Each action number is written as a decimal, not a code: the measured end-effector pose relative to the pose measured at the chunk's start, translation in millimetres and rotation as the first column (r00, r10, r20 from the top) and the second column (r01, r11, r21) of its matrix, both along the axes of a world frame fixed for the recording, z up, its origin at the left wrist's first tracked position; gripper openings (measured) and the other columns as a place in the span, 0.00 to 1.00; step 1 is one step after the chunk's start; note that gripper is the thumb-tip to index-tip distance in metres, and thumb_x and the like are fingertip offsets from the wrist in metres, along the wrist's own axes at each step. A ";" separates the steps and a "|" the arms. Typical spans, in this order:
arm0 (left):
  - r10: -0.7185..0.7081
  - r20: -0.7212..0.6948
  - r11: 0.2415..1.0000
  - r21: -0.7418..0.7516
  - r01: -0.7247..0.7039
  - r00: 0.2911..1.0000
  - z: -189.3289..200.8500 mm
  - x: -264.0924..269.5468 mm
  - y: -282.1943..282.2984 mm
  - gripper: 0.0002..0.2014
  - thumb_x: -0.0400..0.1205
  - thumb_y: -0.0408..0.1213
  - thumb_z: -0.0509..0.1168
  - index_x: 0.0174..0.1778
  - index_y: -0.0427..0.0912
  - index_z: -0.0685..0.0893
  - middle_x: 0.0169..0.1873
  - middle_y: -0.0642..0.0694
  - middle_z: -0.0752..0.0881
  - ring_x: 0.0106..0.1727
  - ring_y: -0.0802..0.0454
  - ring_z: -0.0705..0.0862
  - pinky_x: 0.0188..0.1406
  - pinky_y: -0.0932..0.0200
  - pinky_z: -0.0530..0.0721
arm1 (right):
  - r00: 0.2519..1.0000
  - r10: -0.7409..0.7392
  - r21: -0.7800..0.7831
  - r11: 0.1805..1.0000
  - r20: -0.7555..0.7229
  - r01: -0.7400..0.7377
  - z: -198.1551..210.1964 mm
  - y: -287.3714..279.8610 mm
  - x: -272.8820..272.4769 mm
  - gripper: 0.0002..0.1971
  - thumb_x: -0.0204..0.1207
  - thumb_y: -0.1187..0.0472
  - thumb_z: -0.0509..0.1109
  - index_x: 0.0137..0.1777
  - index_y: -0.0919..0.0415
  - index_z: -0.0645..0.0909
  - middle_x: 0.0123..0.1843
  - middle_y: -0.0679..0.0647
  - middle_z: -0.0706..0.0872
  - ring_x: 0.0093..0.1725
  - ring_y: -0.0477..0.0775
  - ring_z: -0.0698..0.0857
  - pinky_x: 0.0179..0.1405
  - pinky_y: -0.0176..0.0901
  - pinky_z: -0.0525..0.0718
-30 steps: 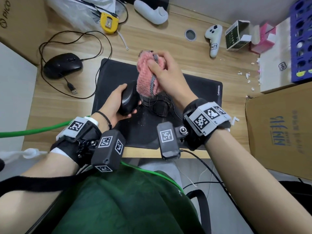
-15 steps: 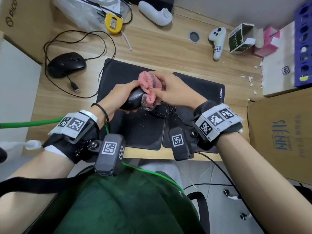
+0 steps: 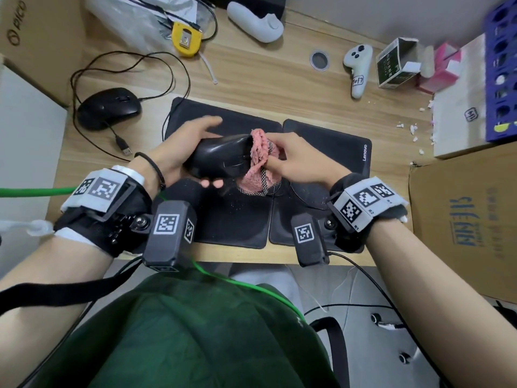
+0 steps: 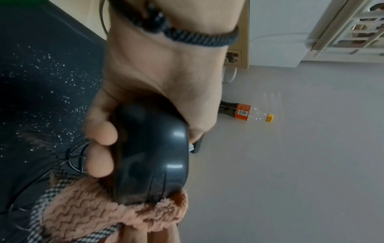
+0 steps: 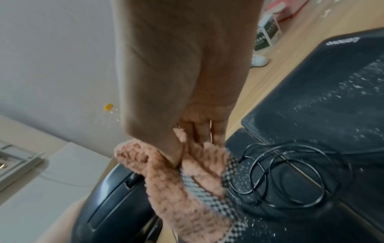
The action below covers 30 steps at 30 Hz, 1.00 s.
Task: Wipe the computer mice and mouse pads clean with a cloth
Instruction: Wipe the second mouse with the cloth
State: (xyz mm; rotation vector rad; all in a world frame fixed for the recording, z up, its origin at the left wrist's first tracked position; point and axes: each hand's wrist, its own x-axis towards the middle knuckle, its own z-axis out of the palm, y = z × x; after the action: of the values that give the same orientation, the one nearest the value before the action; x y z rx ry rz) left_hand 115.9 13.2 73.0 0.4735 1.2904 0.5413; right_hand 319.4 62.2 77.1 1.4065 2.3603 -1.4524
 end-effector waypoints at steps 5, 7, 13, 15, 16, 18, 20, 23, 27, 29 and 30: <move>0.281 0.172 0.946 0.115 -0.303 0.944 -3.5 -0.7 5.0 0.29 0.85 0.58 0.47 0.55 0.40 0.85 0.38 0.42 0.89 0.23 0.44 0.82 0.15 0.65 0.76 | 0.913 -0.392 -0.340 0.879 -0.114 0.335 -5.7 -9.2 -6.2 0.06 0.72 0.73 0.64 0.44 0.64 0.81 0.40 0.55 0.85 0.43 0.52 0.83 0.48 0.49 0.81; 0.297 0.257 0.921 0.177 -0.347 0.919 -0.6 0.2 4.6 0.27 0.84 0.59 0.47 0.52 0.40 0.82 0.35 0.44 0.87 0.19 0.50 0.79 0.16 0.66 0.73 | 0.821 -0.552 -0.524 0.747 -0.144 0.410 -4.6 -14.5 -11.1 0.06 0.70 0.73 0.64 0.43 0.64 0.81 0.38 0.57 0.87 0.38 0.55 0.87 0.38 0.48 0.86; 0.194 0.284 0.887 0.359 -0.291 0.939 4.2 10.8 -5.5 0.05 0.83 0.34 0.57 0.43 0.42 0.77 0.26 0.55 0.82 0.25 0.59 0.74 0.19 0.67 0.68 | 0.716 -0.690 -0.762 0.521 -0.111 0.384 5.4 -25.8 -14.2 0.11 0.80 0.68 0.55 0.44 0.65 0.79 0.36 0.59 0.86 0.31 0.54 0.86 0.27 0.44 0.84; 0.196 0.248 0.875 0.392 -0.283 0.949 -0.6 14.0 -6.2 0.02 0.82 0.34 0.62 0.48 0.43 0.79 0.30 0.55 0.84 0.25 0.61 0.74 0.19 0.67 0.69 | 0.695 -0.709 -0.805 0.478 -0.118 0.351 7.4 -27.0 -13.4 0.11 0.80 0.67 0.55 0.42 0.63 0.79 0.35 0.57 0.85 0.34 0.54 0.84 0.37 0.48 0.81; 0.216 0.229 0.872 0.392 -0.293 0.949 -4.0 14.8 -5.6 0.03 0.81 0.38 0.66 0.49 0.45 0.80 0.36 0.54 0.85 0.26 0.60 0.73 0.19 0.67 0.70 | 0.698 -0.707 -0.808 0.473 -0.111 0.351 7.8 -27.8 -13.4 0.11 0.79 0.67 0.55 0.42 0.63 0.78 0.35 0.57 0.84 0.34 0.54 0.83 0.37 0.47 0.81; 0.275 0.161 0.877 0.361 -0.316 0.948 -10.3 17.1 -4.8 0.06 0.79 0.45 0.69 0.47 0.49 0.81 0.40 0.55 0.85 0.27 0.59 0.72 0.21 0.67 0.70 | 0.743 -0.663 -0.763 0.523 -0.084 0.381 7.5 -29.4 -14.6 0.09 0.78 0.65 0.56 0.45 0.65 0.78 0.36 0.58 0.83 0.33 0.53 0.82 0.31 0.43 0.82; 0.346 0.059 0.885 0.311 -0.347 0.936 -13.9 23.3 -4.6 0.10 0.77 0.51 0.71 0.45 0.52 0.79 0.32 0.60 0.84 0.27 0.60 0.72 0.25 0.66 0.72 | 0.792 -0.607 -0.657 0.625 -0.070 0.421 5.0 -30.3 -17.7 0.07 0.76 0.65 0.59 0.48 0.65 0.77 0.36 0.58 0.81 0.32 0.52 0.81 0.27 0.40 0.79; 0.490 -0.025 0.852 0.225 -0.472 0.871 -16.1 34.9 -2.0 0.17 0.74 0.55 0.73 0.41 0.51 0.72 0.32 0.55 0.83 0.30 0.59 0.79 0.32 0.62 0.77 | 0.861 -0.508 -0.458 0.774 -0.036 0.437 3.1 -30.7 -24.4 0.06 0.77 0.67 0.61 0.40 0.61 0.76 0.36 0.56 0.81 0.35 0.53 0.79 0.34 0.44 0.75; 0.586 0.087 0.799 0.100 -0.593 0.805 -14.6 42.0 2.2 0.26 0.74 0.51 0.75 0.57 0.35 0.80 0.44 0.43 0.88 0.37 0.53 0.88 0.32 0.63 0.84 | 0.933 -0.361 -0.352 0.873 -0.003 0.337 6.2 -35.9 -31.8 0.12 0.79 0.66 0.61 0.33 0.57 0.71 0.33 0.51 0.79 0.35 0.49 0.76 0.36 0.42 0.72; 0.576 0.167 0.806 0.043 -0.590 0.800 -12.5 42.6 3.2 0.26 0.75 0.51 0.74 0.60 0.34 0.83 0.46 0.40 0.88 0.42 0.48 0.89 0.41 0.57 0.88 | 0.930 -0.368 -0.361 0.866 0.007 0.345 6.7 -36.9 -33.1 0.12 0.78 0.66 0.62 0.32 0.57 0.70 0.31 0.51 0.76 0.34 0.50 0.74 0.36 0.45 0.70; 0.568 0.205 0.813 0.012 -0.582 0.797 -12.1 42.1 3.6 0.25 0.75 0.52 0.73 0.59 0.36 0.84 0.46 0.41 0.89 0.45 0.47 0.89 0.45 0.55 0.88 | 0.924 -0.381 -0.376 0.855 0.011 0.357 7.4 -37.0 -33.2 0.10 0.76 0.64 0.63 0.34 0.59 0.70 0.32 0.53 0.75 0.35 0.53 0.74 0.36 0.47 0.70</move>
State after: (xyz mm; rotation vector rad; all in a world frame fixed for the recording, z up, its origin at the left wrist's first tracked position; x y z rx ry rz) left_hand 158.0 16.7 60.9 0.0671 1.2195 1.1271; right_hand 286.2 25.2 84.5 1.7831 1.7615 -1.9337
